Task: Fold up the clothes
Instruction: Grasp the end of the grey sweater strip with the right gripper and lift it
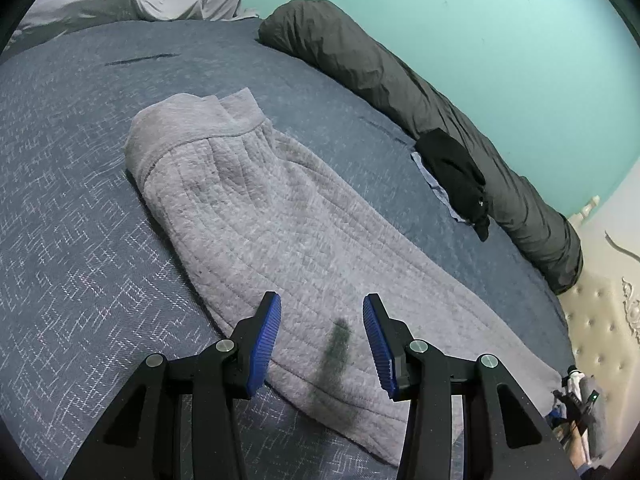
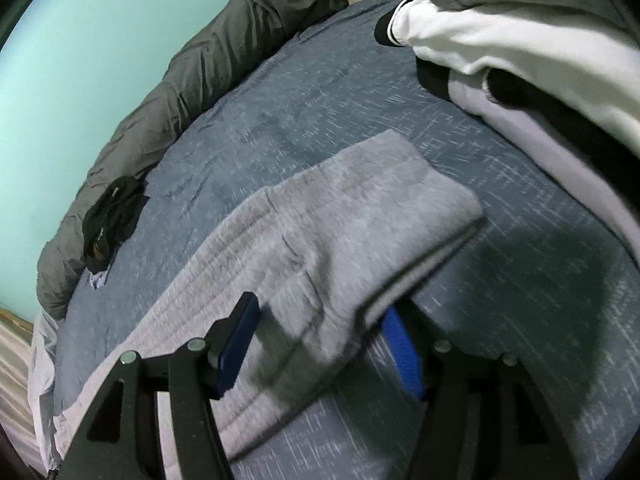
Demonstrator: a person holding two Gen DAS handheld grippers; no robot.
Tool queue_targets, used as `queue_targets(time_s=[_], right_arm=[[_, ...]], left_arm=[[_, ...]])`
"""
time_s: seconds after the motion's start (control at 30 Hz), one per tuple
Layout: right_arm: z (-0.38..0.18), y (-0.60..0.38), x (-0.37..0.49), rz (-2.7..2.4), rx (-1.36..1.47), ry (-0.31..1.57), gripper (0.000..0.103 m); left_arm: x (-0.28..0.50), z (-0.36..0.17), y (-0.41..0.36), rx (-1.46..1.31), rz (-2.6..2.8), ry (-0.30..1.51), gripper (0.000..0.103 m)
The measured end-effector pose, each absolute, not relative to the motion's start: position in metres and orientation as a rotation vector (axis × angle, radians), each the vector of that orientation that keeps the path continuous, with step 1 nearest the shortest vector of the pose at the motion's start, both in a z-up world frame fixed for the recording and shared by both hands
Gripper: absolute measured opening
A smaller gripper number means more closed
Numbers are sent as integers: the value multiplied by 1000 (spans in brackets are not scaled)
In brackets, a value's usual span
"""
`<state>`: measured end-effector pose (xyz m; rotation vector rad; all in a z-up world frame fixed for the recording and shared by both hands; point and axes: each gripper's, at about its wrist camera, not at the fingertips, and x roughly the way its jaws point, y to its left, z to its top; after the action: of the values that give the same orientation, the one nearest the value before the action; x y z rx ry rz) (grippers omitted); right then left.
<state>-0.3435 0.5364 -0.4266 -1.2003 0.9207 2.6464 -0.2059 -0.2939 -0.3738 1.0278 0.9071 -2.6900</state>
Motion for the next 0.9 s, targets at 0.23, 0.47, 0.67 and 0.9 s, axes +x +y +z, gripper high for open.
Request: queue_targets(time_s=[0.23,0.47,0.67,0.9], right_arm=[[-423,535,-361,2657,-1186,933,59],[-409,523,-362,2729,-1156,863,22],[-372,509,-360,2797,-1152,725,19],[-310,508,-348,2844,-1068,644,18]], left_arm=[[-209,-375,-290,1032,-2695,872,47],[-209,-375,-290,1033,-2698,867,47],[-208,-368,-284,1021,-2722,860,47],[-195,-353,-274,993,-2760,832,47]])
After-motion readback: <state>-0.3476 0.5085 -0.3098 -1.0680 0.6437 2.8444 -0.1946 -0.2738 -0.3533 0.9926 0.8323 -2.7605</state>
